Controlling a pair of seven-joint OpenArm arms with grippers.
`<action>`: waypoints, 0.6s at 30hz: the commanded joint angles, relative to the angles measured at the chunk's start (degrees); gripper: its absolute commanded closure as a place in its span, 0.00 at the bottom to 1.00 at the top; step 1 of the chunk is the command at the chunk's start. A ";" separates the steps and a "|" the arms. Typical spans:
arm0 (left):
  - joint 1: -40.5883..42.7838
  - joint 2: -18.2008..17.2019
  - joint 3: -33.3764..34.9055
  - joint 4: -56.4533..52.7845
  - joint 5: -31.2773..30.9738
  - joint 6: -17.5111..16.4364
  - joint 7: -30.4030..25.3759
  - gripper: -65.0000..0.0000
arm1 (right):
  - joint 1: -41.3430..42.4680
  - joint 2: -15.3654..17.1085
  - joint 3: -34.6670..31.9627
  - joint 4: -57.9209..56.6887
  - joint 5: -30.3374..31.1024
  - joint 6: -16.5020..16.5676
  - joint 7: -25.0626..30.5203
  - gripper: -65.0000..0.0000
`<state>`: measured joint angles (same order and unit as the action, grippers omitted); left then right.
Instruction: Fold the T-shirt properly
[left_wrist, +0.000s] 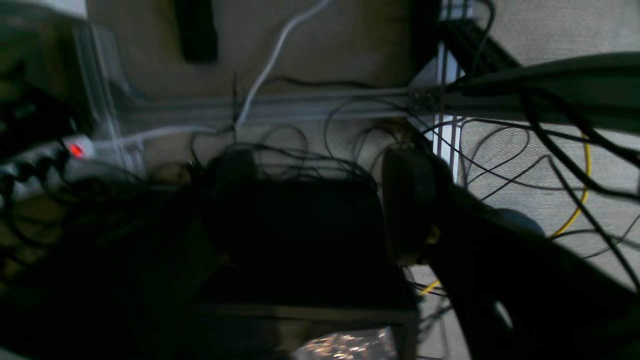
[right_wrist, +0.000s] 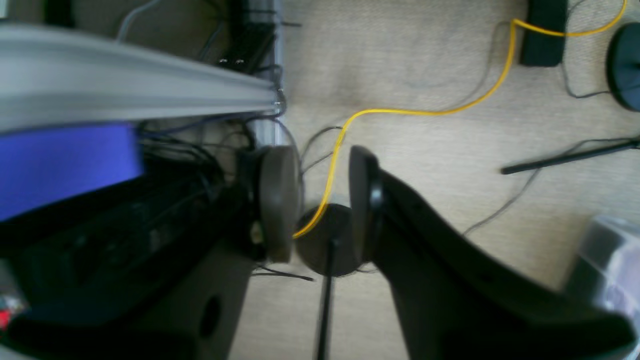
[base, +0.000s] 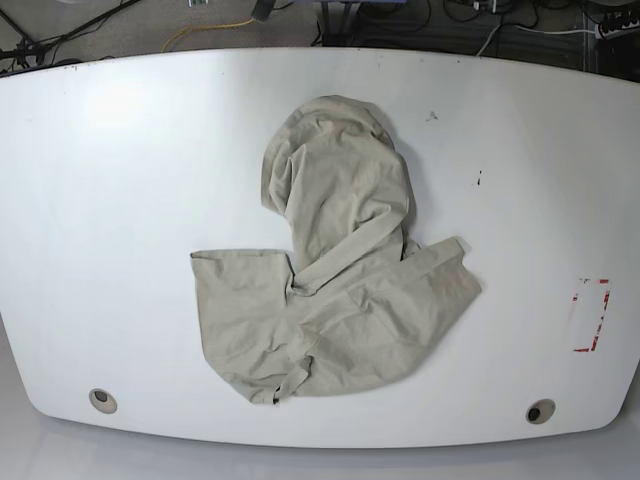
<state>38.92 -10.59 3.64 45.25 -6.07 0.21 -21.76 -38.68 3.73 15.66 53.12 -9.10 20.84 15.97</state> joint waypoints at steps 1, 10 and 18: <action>4.12 -1.32 -0.25 4.99 -0.22 0.19 -0.35 0.43 | -4.09 -0.43 0.30 4.24 0.18 -0.14 0.34 0.73; 18.36 -2.64 -6.94 26.26 -0.22 0.19 -0.44 0.43 | -15.70 -1.57 -0.06 18.39 11.43 0.04 0.17 0.73; 29.79 -2.47 -11.77 44.64 -0.22 0.19 -0.44 0.43 | -26.16 -1.57 -0.14 32.63 17.41 0.04 0.08 0.73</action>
<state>66.46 -12.64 -7.01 86.63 -6.02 -0.01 -21.04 -61.80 1.91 15.31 82.78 7.01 20.75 15.11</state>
